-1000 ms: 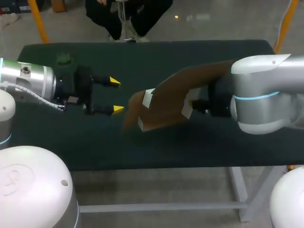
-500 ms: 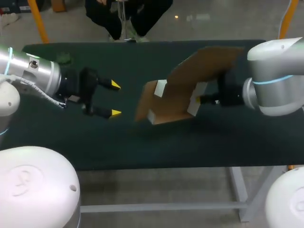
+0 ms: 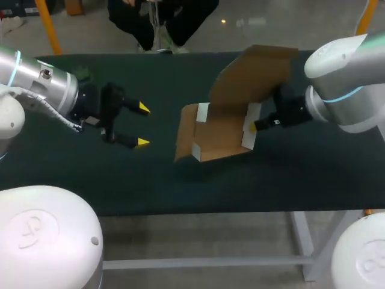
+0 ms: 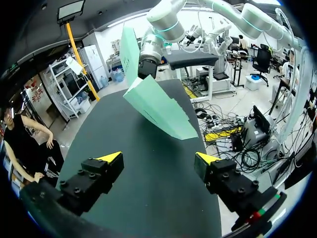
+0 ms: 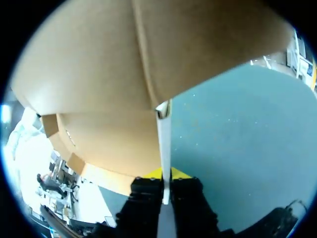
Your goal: Assemble the packaging by folding the flat box into shape, placing the metal phone stand inside, and closing the box properly
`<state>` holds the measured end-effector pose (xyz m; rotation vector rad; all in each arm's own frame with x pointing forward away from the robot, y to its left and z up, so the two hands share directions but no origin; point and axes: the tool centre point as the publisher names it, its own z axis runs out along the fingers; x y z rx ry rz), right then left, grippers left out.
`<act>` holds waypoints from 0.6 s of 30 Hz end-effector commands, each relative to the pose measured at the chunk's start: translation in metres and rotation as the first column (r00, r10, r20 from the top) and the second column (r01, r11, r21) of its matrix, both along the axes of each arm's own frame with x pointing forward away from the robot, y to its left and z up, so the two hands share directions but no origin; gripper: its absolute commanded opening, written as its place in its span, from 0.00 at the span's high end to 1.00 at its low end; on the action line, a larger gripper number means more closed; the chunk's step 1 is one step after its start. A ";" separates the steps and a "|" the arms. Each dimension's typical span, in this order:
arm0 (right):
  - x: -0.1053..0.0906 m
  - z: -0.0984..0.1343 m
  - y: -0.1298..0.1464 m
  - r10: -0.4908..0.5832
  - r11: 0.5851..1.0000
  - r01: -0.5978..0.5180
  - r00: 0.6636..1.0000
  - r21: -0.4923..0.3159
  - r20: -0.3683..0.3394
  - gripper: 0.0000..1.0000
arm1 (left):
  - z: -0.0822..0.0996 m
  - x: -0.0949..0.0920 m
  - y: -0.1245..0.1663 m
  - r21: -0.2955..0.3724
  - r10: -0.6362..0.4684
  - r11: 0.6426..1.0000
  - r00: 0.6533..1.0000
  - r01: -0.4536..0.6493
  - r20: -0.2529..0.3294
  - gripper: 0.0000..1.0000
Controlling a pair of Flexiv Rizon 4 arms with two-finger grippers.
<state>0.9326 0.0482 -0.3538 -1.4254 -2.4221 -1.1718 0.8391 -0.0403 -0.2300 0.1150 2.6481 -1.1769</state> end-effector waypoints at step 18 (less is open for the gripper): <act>-0.018 0.000 0.003 -0.110 0.953 0.043 0.971 -0.301 -0.210 1.00 | -0.007 0.012 0.011 0.086 -0.003 0.996 1.000 0.004 -0.004 0.00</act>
